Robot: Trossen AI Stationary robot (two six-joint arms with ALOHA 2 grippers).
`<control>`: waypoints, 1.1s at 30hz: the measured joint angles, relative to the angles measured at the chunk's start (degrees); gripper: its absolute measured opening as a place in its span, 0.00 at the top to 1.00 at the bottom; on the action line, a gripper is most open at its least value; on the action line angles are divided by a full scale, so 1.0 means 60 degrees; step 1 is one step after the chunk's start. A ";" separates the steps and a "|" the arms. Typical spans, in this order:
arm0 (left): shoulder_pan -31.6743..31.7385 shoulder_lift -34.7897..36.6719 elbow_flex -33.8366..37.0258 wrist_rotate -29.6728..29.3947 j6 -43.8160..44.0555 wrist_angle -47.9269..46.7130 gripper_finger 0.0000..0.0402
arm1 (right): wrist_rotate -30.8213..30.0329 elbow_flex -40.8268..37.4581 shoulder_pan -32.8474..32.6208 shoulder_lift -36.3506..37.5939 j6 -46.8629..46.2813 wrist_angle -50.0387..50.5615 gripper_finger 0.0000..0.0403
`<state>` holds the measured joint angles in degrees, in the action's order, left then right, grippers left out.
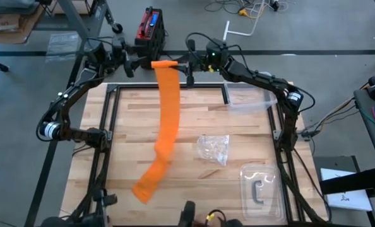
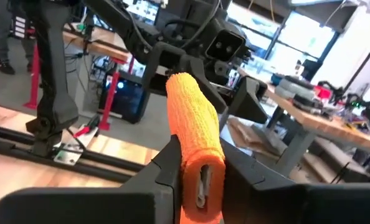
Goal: Roll bandage
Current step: Roll the orange bandage
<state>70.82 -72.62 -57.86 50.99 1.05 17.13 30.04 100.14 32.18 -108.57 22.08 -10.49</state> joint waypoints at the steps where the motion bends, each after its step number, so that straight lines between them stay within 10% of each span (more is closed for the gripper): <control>1: 0.0003 0.0013 -0.0018 -0.0168 -0.0146 -0.0046 0.28 | 0.0023 0.0000 0.0032 0.0000 0.0017 -0.0077 0.86; 12: 0.0012 0.0062 -0.0106 -0.0527 0.0117 -0.0131 0.28 | 0.0070 0.0000 0.0345 -0.0015 0.0438 -0.0069 0.84; 33: -0.0635 -0.0544 -0.0044 0.1880 0.1423 0.0967 0.15 | -0.0829 -0.1381 -0.0039 0.0019 0.0433 -0.1332 0.84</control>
<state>67.01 -75.88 -58.13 62.27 9.58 22.93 25.07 91.85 31.95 -108.46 24.68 -18.48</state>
